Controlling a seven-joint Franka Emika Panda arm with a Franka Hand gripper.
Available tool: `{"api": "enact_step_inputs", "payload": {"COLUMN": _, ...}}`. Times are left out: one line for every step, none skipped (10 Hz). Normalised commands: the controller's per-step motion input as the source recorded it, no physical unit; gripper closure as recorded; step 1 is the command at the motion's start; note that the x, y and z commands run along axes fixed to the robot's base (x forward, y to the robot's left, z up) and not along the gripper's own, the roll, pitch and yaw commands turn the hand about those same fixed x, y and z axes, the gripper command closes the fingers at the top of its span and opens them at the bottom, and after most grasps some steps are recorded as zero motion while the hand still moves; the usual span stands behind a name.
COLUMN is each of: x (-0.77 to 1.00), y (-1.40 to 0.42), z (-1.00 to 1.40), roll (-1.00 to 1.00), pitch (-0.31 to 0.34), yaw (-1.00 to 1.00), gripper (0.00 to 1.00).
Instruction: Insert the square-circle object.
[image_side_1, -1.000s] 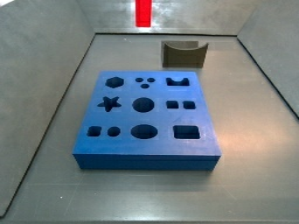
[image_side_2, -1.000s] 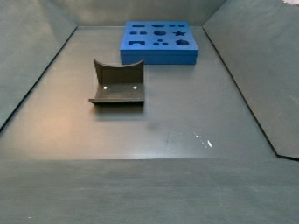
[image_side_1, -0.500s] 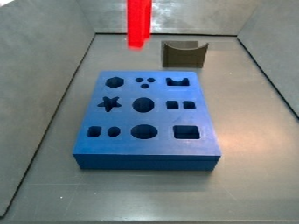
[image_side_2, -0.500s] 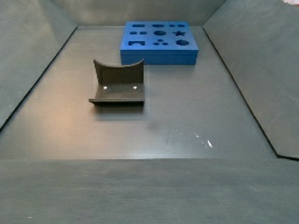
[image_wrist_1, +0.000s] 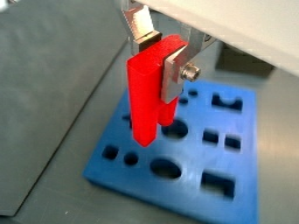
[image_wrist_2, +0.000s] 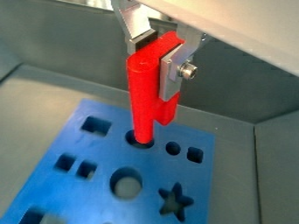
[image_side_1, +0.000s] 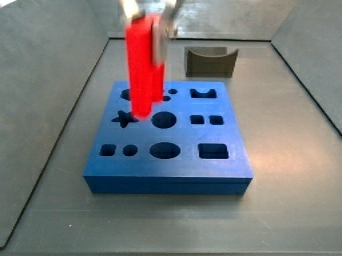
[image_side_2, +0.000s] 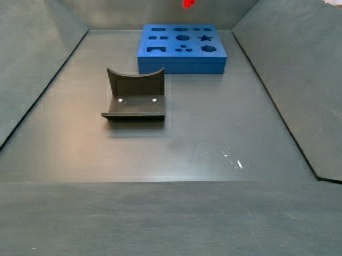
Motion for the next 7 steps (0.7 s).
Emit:
{"api": "enact_step_inputs", "payload": {"x": -0.02, "y": -0.04, "z": -0.68, "roll": 0.00, "pitch": -0.084, "yaw": -1.00, "gripper": 1.00}}
{"api": "enact_step_inputs", "payload": {"x": 0.00, "y": 0.00, "z": -0.67, "roll": 0.00, "pitch": -0.036, "yaw": -1.00, "gripper": 1.00}}
{"api": "enact_step_inputs", "payload": {"x": -0.03, "y": 0.00, "z": -0.43, "roll": 0.00, "pitch": 0.000, "yaw": -1.00, "gripper": 1.00}}
{"api": "enact_step_inputs", "payload": {"x": -0.09, "y": 0.00, "z": -0.07, "roll": 0.00, "pitch": -0.026, "yaw": -1.00, "gripper": 1.00}}
{"api": "enact_step_inputs", "payload": {"x": -0.14, "y": 0.00, "z": -0.05, "roll": 0.00, "pitch": -0.057, "yaw": -0.99, "gripper": 1.00}}
{"api": "enact_step_inputs", "payload": {"x": -0.27, "y": 0.03, "z": 0.00, "roll": 0.00, "pitch": -0.104, "yaw": -0.89, "gripper": 1.00}}
{"api": "enact_step_inputs", "payload": {"x": -0.32, "y": 0.07, "z": 0.00, "roll": 0.00, "pitch": -0.184, "yaw": -0.78, "gripper": 1.00}}
